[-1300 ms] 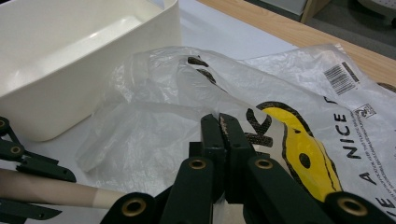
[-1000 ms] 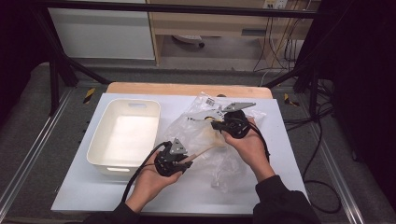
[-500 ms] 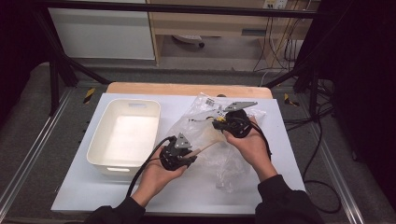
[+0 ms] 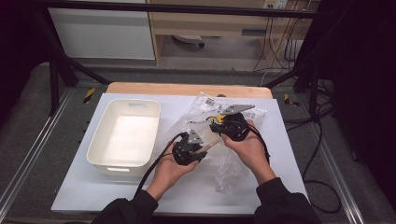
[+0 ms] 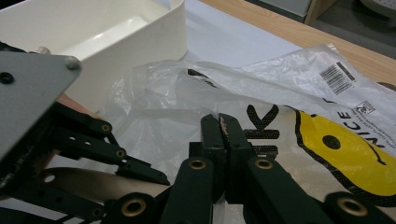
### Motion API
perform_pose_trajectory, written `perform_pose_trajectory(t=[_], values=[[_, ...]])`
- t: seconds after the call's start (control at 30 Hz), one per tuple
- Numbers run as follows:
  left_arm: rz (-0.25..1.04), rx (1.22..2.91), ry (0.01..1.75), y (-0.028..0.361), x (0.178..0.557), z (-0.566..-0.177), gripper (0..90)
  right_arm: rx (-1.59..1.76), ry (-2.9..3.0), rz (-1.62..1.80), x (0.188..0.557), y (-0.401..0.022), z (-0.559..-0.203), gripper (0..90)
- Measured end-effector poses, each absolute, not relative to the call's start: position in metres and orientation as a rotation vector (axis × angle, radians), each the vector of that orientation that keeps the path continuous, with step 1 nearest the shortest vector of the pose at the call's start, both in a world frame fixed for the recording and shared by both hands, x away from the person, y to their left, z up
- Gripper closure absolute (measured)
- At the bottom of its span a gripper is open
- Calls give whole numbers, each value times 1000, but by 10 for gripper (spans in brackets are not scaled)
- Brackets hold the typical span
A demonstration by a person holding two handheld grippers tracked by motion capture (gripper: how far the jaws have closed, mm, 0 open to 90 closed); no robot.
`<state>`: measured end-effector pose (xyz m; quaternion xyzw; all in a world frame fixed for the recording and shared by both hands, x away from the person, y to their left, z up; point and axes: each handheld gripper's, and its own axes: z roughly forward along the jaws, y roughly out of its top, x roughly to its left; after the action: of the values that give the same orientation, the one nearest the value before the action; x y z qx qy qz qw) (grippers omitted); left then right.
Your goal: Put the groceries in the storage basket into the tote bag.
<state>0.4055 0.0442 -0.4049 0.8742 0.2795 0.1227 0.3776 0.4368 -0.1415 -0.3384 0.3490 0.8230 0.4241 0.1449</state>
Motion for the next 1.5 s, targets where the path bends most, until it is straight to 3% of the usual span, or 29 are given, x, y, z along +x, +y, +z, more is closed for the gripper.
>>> perform_pose_trajectory(t=[0.7, 1.5], values=[[353, 2157, 685, 27, 417, -413, 699, 1035, 2412, 1221, 429, -143, -357, 900], [381, 2180, 663, 11, 424, -433, 700, 1063, 2435, 1192, 426, -148, -370, 900]])
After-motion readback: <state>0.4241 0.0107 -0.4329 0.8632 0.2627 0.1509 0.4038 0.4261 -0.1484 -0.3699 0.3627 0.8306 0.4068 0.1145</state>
